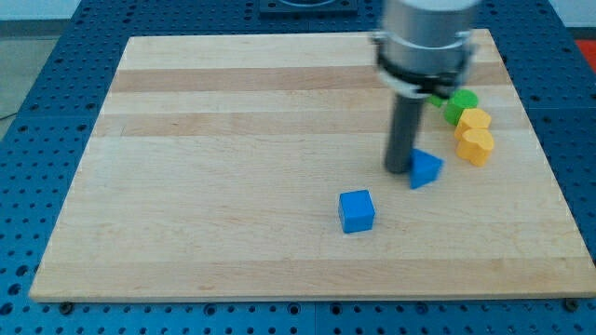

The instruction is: Move the blue triangle below the yellow heart

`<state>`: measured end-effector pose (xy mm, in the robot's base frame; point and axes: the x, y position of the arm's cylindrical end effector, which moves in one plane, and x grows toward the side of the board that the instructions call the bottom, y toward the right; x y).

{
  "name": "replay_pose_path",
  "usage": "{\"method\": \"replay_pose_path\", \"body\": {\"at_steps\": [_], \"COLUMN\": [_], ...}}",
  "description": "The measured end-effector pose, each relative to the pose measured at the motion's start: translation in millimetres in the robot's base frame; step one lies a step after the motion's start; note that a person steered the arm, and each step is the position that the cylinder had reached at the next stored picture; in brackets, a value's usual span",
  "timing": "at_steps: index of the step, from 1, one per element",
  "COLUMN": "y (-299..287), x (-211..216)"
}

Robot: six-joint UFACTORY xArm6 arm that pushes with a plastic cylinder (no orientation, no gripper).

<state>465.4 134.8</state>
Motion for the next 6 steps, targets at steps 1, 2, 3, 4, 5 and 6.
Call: {"method": "replay_pose_path", "body": {"at_steps": [1, 2, 3, 4, 5, 6], "y": [8, -50, -62, -44, -23, -2], "x": [14, 39, 50, 41, 31, 29]}}
